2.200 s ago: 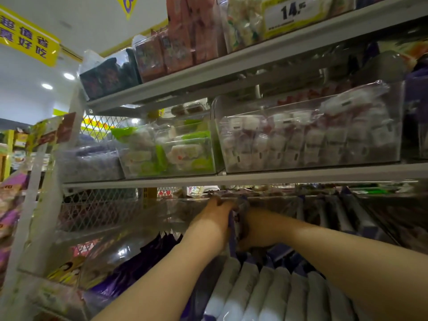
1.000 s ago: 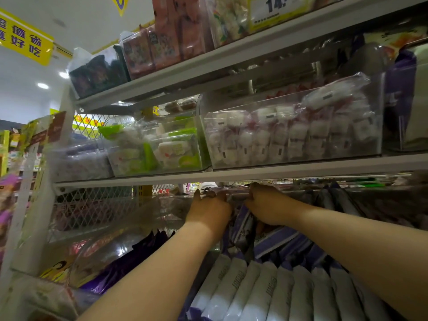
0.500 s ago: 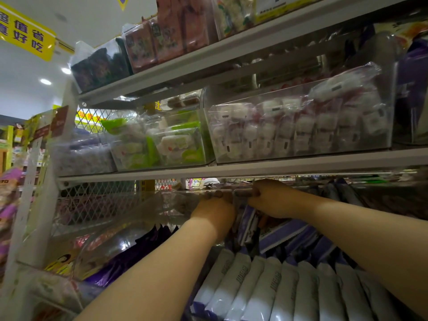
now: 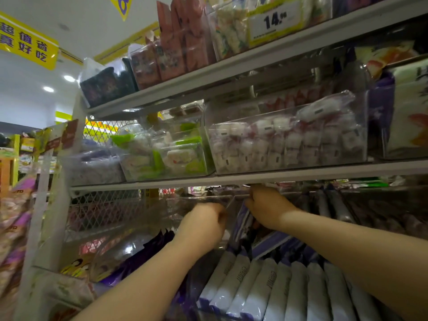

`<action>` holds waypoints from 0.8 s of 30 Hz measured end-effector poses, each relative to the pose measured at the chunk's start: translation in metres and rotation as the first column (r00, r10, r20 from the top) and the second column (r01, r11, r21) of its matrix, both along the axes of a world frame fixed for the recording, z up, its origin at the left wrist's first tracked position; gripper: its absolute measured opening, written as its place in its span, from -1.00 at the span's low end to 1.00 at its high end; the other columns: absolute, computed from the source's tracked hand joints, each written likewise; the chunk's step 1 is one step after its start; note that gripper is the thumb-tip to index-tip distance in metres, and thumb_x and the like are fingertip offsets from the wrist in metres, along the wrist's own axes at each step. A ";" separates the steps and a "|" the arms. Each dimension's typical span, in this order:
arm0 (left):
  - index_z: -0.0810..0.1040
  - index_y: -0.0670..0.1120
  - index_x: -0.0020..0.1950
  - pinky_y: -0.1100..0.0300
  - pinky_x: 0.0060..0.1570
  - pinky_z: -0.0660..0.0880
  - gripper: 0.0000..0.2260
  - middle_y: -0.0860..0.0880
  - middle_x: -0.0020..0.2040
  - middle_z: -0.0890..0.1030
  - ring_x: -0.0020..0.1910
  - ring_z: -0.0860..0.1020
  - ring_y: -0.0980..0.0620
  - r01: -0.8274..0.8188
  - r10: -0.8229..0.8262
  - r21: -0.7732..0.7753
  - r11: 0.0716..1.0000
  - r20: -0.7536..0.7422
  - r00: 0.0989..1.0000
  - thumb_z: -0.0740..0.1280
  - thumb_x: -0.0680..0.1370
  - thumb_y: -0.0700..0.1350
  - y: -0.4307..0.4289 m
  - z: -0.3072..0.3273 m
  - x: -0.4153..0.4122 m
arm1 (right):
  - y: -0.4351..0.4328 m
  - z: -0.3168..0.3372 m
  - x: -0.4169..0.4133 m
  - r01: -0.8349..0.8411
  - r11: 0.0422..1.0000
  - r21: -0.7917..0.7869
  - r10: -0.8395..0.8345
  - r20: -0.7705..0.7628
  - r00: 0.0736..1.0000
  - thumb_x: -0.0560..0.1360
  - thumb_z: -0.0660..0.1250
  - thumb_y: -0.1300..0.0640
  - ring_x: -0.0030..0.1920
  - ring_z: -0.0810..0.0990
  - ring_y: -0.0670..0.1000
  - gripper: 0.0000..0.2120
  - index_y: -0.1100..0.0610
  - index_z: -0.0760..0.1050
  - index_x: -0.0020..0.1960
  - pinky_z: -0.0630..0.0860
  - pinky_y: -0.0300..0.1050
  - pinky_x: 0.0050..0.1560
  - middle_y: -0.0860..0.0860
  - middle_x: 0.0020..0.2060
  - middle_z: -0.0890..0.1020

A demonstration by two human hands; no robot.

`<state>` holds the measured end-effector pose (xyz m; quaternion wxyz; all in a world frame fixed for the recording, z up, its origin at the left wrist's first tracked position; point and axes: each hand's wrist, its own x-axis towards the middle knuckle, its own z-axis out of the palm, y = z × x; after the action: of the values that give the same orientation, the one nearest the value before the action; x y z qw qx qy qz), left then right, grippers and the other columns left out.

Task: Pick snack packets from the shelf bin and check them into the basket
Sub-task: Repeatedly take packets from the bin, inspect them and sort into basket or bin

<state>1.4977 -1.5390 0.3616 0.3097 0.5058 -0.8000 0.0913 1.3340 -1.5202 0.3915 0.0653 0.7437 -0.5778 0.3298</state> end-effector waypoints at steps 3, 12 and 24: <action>0.63 -0.01 -0.01 0.16 -0.11 0.58 -0.82 -0.01 -0.11 0.68 -0.15 0.65 0.03 0.119 -0.108 0.020 0.993 -0.294 0.950 0.23 0.60 -0.05 0.024 -0.005 0.005 | 0.019 -0.010 0.001 0.029 0.999 -0.016 -0.027 0.126 0.992 0.62 0.12 0.11 -0.14 0.50 0.07 -0.84 0.15 0.37 0.14 0.41 -0.09 -0.15 0.03 -0.19 0.47; 0.63 -0.17 0.02 -0.10 0.14 0.56 -0.59 -0.23 -0.02 0.68 -0.02 0.65 -0.21 0.370 -0.030 0.404 0.836 -0.640 0.768 0.15 0.63 0.12 0.079 -0.030 -0.001 | 0.091 -0.045 0.006 -0.091 0.943 -0.321 0.197 0.315 0.928 0.59 0.15 0.13 -0.36 0.46 -0.04 -0.84 0.02 0.29 -0.17 0.32 -0.12 -0.40 -0.01 -0.34 0.52; 0.34 0.07 0.45 0.00 0.18 0.52 -0.56 0.00 0.33 0.44 0.16 0.54 0.01 0.455 -0.023 0.228 0.861 -0.876 0.482 0.34 0.58 -0.04 0.113 -0.066 -0.011 | 0.122 -0.082 -0.013 -0.236 0.969 0.068 0.232 0.060 0.971 0.46 0.39 -0.09 -0.11 0.53 -0.25 -0.31 -0.07 0.11 0.45 0.48 -0.45 -0.16 -0.15 0.24 0.47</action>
<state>1.4868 -1.4264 0.2959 0.5494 0.4189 -0.6071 -0.3926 1.3209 -1.3978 0.3092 -0.0170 0.7999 -0.4993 0.3326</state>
